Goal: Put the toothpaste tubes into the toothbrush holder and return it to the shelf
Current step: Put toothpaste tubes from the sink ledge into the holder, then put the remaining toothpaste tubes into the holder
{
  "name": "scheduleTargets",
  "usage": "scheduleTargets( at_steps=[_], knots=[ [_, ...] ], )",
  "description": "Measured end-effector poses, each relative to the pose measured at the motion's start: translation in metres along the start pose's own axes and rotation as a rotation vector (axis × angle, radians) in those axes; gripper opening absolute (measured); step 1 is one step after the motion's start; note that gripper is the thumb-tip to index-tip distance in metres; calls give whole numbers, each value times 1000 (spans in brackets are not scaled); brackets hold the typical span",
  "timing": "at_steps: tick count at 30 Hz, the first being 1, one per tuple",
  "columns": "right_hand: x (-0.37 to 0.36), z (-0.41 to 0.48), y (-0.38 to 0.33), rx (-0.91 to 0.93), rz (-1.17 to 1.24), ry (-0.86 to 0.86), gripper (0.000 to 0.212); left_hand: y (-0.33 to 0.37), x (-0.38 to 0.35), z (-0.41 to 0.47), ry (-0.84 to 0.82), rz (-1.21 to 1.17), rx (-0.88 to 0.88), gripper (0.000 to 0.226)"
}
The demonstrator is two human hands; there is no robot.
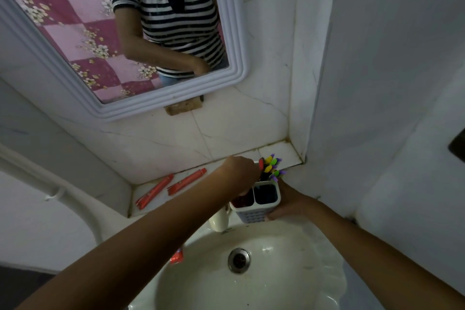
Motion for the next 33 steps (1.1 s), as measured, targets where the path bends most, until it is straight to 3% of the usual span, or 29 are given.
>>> scheduleTargets(
  at_steps=[5, 10, 12, 14, 16, 19, 21, 24, 29, 33],
  knots=[
    [-1, 2, 4, -1, -1, 6, 108, -19, -3, 1, 93, -221, 34, 22],
    [0, 2, 7, -27, 14, 29, 99, -87, -10, -36, 320, -783, 72, 17],
    [0, 3, 9, -31, 20, 36, 96, -134, -33, -61, 523, -995, 244, 15],
    [0, 5, 11, -22, 29, 39, 96, -176, -81, -91, 672, -1040, 529, 15],
    [-2, 7, 14, -27, 38, 32, 95, -191, -148, -106, 562, -965, 756, 16],
    [-3, 7, 19, -30, 29, 20, 102, -171, -240, -106, 184, -968, 877, 26],
    [-2, 7, 19, -31, 13, 13, 111, -153, -271, -106, 57, -946, 916, 34],
    [-2, 7, 12, -33, -3, 21, 110, -134, -284, -105, 51, -913, 972, 47],
    [-2, 7, 10, -22, 17, 25, 93, -129, -267, -96, 130, -796, 994, 46],
    [-3, 11, 15, -28, -39, 23, 94, -140, -255, -100, 174, -802, 999, 52]
  ],
)
Point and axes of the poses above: each hand's wrist, its own z-axis towards the middle knuckle, its own x-axis out of the back of the hand, y = z × x, the point moved 8 cm from there along z, towards the middle knuckle, and after that the axes turned 5 degrees about -z, right-handed, at the moved point
